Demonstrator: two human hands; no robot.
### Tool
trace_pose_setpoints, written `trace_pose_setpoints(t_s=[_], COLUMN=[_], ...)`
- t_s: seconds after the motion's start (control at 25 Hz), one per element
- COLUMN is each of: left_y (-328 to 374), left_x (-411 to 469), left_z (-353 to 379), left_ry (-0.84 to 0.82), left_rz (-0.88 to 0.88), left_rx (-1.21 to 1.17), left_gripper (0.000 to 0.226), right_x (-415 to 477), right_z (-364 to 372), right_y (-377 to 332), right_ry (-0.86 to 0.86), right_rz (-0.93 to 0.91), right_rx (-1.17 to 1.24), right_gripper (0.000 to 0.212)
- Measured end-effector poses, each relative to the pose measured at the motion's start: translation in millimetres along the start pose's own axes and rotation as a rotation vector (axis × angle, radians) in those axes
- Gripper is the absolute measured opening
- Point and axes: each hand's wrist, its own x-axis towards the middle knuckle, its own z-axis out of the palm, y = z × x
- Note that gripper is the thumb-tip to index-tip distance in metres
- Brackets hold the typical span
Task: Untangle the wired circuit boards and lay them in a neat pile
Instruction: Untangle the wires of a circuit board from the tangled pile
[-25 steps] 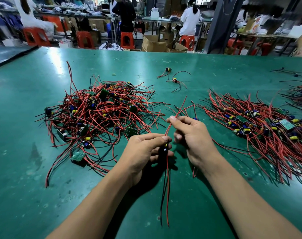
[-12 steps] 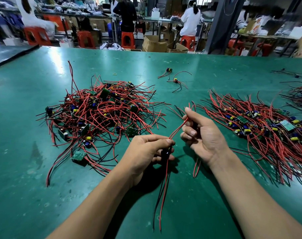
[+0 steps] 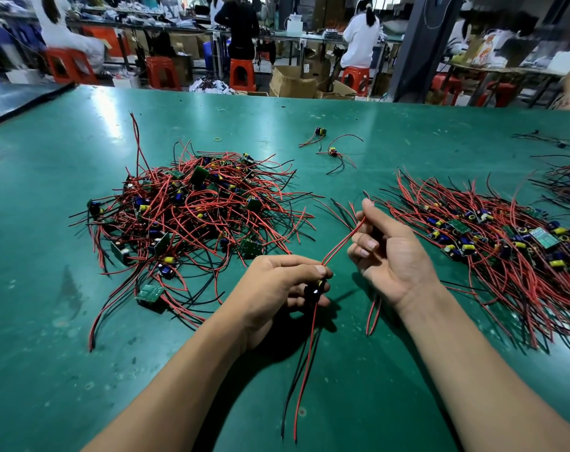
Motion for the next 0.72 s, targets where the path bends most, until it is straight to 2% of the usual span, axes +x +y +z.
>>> trace_pose_setpoints(t_s=[0.08,0.2,0.32,0.4,0.56,0.72], left_y=[0.0,-0.9,-0.8,-0.5,-0.8,-2.0], left_x=[0.3,0.1,1.7,2.3,3.3,3.6], left_z=[-0.1,0.2,-2.2,-4.2,-6.0,-6.7], left_ry=[0.0,0.003,0.022,0.039,0.057,0.028], left_rz=[-0.003,-0.005,-0.016,-0.02,-0.038,-0.049], left_rx=[0.005,0.022,-0.027,-0.071,-0.171,-0.199], left_gripper=[0.019,0.019,0.022,0.023,0.018,0.01], right_x=[1.6,3.7,0.3,-2.8,-10.4,-9.7], right_z=[-2.2,-4.2,-1.6,-1.7,-2.6,-5.2], right_y=[-1.2,-1.3,2.6,8.0,19.0,21.0], right_ry=[0.009,0.024,-0.056,-0.155,-0.377,-0.382], right_rz=[0.007,0.018,-0.071,-0.088,0.105,0.178], right_rx=[0.05,0.065,-0.125,-0.269,-0.425,-0.448], right_gripper=[0.02,0.032,0.023,0.028,0.022,0.022])
